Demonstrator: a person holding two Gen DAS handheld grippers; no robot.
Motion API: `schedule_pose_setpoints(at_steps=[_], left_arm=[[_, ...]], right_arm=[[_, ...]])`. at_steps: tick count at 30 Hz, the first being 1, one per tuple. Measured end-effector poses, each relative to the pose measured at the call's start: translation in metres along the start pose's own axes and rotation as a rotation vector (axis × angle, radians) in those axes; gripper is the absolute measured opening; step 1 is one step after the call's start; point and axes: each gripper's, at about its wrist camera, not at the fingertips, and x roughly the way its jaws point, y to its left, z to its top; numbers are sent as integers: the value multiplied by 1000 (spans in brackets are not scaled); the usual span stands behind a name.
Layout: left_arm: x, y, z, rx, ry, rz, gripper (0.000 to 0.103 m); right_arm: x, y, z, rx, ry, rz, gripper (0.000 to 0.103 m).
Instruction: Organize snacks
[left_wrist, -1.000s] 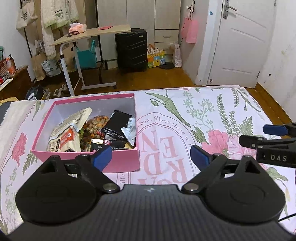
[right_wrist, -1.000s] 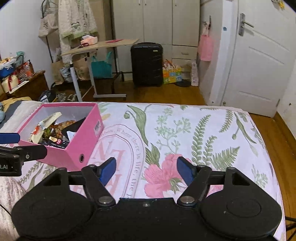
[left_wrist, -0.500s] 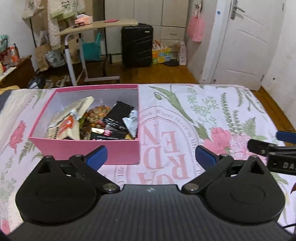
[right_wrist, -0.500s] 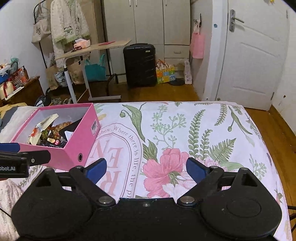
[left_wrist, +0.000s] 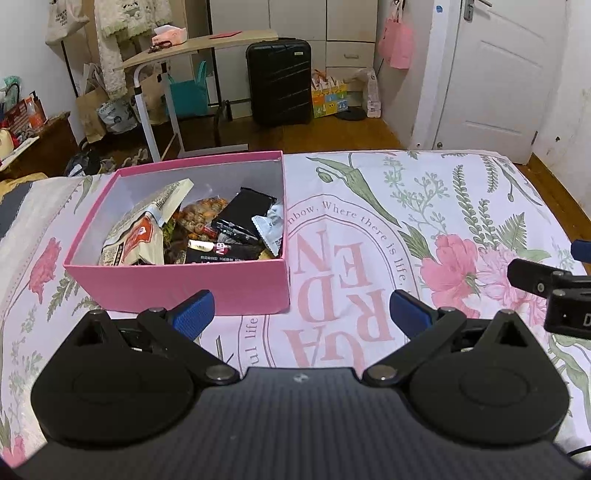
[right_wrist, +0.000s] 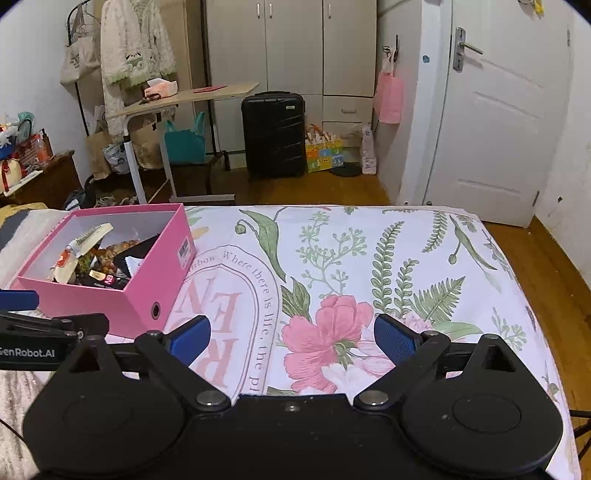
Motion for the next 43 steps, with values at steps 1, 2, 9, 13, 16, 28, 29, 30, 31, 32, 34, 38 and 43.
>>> schedule_pose_setpoints(at_steps=[1,2,9,13,16,28,29,30,31,32,34,38,43], left_arm=[[0,0,0,0,-1,1,103],[0,-1,-1,0,-1,3,103],[-3,0,-2,-1,-3,9,103],[-6,0,-2,-5,-6,6,103],[-10,1,-2,-2,-16,8,103],[-6,6,0,-32,4,9,103],[-5,7,-1,-36,6,7,103],[-5,6,-1,-37,6,9,103],[-5,6,-1,-35,4,11,103],[-5,6,-1,-33,2,13,103],[-5,6,-1,-33,1,14,103],[-6,6,-2,-35,-6,23,103],[-8,6,-3,-42,-15,30,103]], right_arm=[[0,0,0,-2,1,-4,97],[0,0,0,2,2,-5,97],[-2,-4,-2,23,6,-1,97],[-2,-5,-3,37,30,-6,97],[-2,-6,-5,42,38,-13,97],[-4,-5,-5,32,39,-43,97],[-4,-5,-5,37,41,-41,97],[-3,-6,-6,40,44,-39,97],[-2,-6,-6,41,46,-38,97],[-2,-6,-6,42,45,-37,97],[-2,-6,-6,43,44,-34,97],[-4,-4,-6,36,34,-39,97],[-6,-3,-6,30,24,-49,97]])
